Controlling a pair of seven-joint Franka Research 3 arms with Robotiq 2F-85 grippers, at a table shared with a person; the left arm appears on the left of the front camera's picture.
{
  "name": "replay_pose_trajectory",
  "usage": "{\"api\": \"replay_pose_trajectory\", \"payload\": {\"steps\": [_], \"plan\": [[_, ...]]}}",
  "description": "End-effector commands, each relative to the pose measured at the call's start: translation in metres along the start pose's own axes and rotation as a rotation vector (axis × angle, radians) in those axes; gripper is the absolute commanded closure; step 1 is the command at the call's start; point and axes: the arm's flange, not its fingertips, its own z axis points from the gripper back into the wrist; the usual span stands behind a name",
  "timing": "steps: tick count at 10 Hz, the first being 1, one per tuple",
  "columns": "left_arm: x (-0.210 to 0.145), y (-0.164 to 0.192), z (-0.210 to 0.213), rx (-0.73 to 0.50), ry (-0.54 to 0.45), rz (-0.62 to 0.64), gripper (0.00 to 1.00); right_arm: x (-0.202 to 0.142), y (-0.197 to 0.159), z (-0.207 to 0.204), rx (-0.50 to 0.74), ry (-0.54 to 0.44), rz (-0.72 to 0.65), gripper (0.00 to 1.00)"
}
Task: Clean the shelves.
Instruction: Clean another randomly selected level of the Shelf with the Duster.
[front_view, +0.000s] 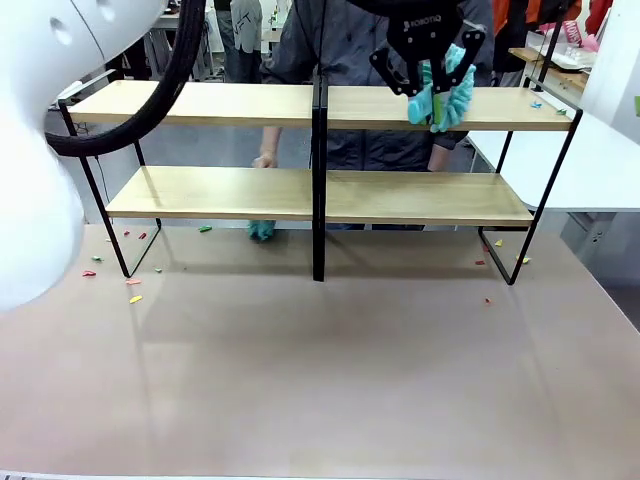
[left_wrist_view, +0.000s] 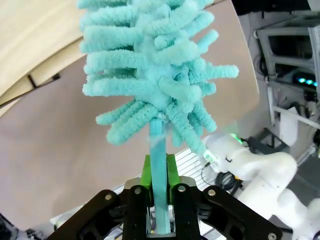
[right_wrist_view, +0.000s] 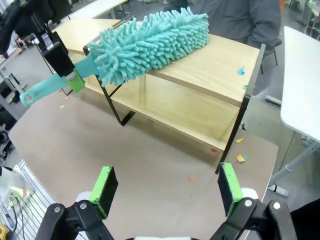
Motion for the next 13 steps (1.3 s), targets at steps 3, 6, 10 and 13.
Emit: {"api": "replay_pose_trajectory", "payload": {"steps": [3,6,10,13], "plan": [[0.075,-0.068,0.033,-0.085,0.036,-0.144,0.88,0.000,0.000,-0.001,0.004,-0.003,-0.001,0.00],[0.079,-0.082,0.028,-0.161,0.071,-0.284,0.88,0.000,0.000,-0.001,0.004,-0.003,-0.001,0.00],[0.089,-0.071,0.028,-0.432,0.124,-0.428,0.88,0.000,0.000,-0.001,0.004,-0.003,-0.001,0.00],[0.078,-0.028,0.050,-0.426,0.191,-0.415,0.88,0.000,0.000,-0.001,0.004,-0.003,-0.001,0.00]]}}
